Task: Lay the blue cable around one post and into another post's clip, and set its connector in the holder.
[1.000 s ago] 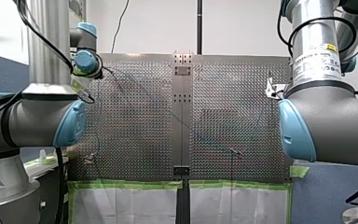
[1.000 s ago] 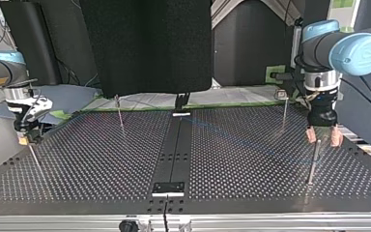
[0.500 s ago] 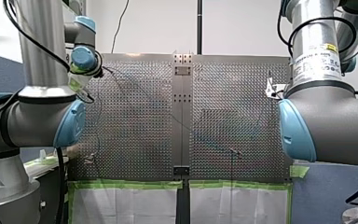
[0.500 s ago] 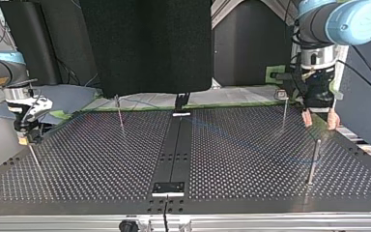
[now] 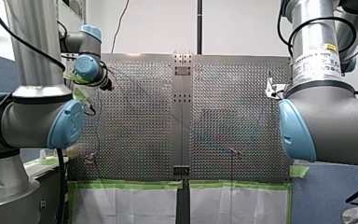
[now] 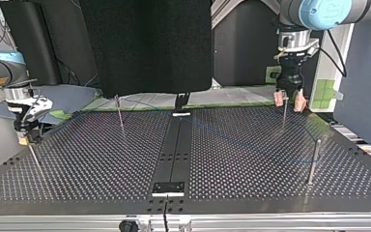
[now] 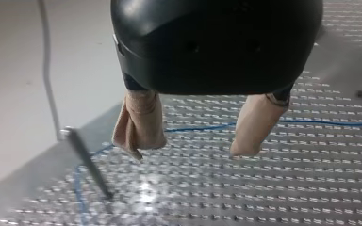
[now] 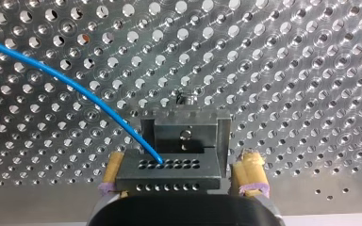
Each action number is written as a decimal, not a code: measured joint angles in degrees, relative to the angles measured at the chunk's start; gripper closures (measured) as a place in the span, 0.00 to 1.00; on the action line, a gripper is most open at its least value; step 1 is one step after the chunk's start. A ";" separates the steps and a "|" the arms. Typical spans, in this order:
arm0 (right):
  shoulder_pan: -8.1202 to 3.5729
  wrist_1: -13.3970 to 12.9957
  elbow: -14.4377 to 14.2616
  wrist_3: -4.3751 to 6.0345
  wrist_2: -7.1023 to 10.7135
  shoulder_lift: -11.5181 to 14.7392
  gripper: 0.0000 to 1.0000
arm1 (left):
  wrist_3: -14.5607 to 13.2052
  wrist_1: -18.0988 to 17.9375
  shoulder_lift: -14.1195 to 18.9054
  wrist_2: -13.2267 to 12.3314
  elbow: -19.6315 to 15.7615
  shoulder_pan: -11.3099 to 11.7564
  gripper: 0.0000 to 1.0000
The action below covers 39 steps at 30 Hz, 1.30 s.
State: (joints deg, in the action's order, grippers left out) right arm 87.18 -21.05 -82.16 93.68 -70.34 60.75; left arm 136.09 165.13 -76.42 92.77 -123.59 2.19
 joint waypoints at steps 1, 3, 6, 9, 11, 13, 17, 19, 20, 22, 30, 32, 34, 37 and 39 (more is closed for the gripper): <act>0.00 0.00 0.01 0.00 0.00 0.00 0.00 | -0.37 -0.36 -0.35 0.19 -0.37 -0.37 0.02; 0.00 0.00 0.00 0.00 0.00 0.00 0.00 | -1.28 -1.25 -1.24 0.86 -1.29 -1.28 0.02; 0.00 0.00 0.01 0.00 0.00 0.00 0.00 | -2.78 -2.74 -2.72 2.24 -2.80 -2.78 0.02; 0.00 0.00 0.00 0.00 0.00 0.00 0.00 | -4.40 -4.37 -4.34 3.83 -4.42 -4.41 0.02; 0.00 0.00 0.01 0.00 0.00 0.00 0.00 | -5.54 -5.53 -5.47 4.96 -5.53 -5.54 0.02; 0.00 0.00 0.01 0.00 0.00 0.00 0.00 | -6.45 -6.41 -6.40 5.86 -6.47 -6.46 0.02; 0.00 0.00 0.00 0.00 0.00 0.00 0.00 | -8.72 -8.70 -8.66 8.13 -8.00 -8.72 0.02; 0.00 0.00 0.00 0.00 0.00 0.00 0.00 | -9.67 -9.64 -9.61 9.09 -8.22 -9.67 0.02; 0.00 0.00 0.00 0.00 0.00 0.00 0.00 | -10.28 -10.24 -10.22 9.69 -8.30 -10.28 0.02; 0.00 0.00 0.00 0.00 0.00 0.00 0.00 | -11.11 -11.10 -11.06 10.53 -8.35 -11.12 0.02; 0.00 0.00 0.00 0.00 0.00 0.00 0.00 | -15.47 -15.43 -15.41 14.62 -8.40 -15.47 0.02; 0.00 0.00 0.00 0.00 0.00 0.00 0.00 | -16.61 -16.59 -16.55 15.13 -8.46 -16.61 0.02; 0.00 0.00 0.00 0.00 0.00 0.00 0.00 | -17.54 -17.50 -17.48 15.41 -8.53 -17.54 0.02; 0.00 0.00 0.00 0.00 0.00 0.00 0.00 | -18.91 -18.88 -18.86 16.06 -8.62 -18.92 0.02; 0.00 0.00 0.00 0.00 0.00 0.00 0.00 | -19.93 -19.91 -19.86 16.72 -8.63 -19.93 0.02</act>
State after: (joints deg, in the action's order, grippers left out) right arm 87.18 -21.05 -82.16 93.69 -70.34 60.74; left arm 116.16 145.22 -96.28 109.49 -132.23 -17.74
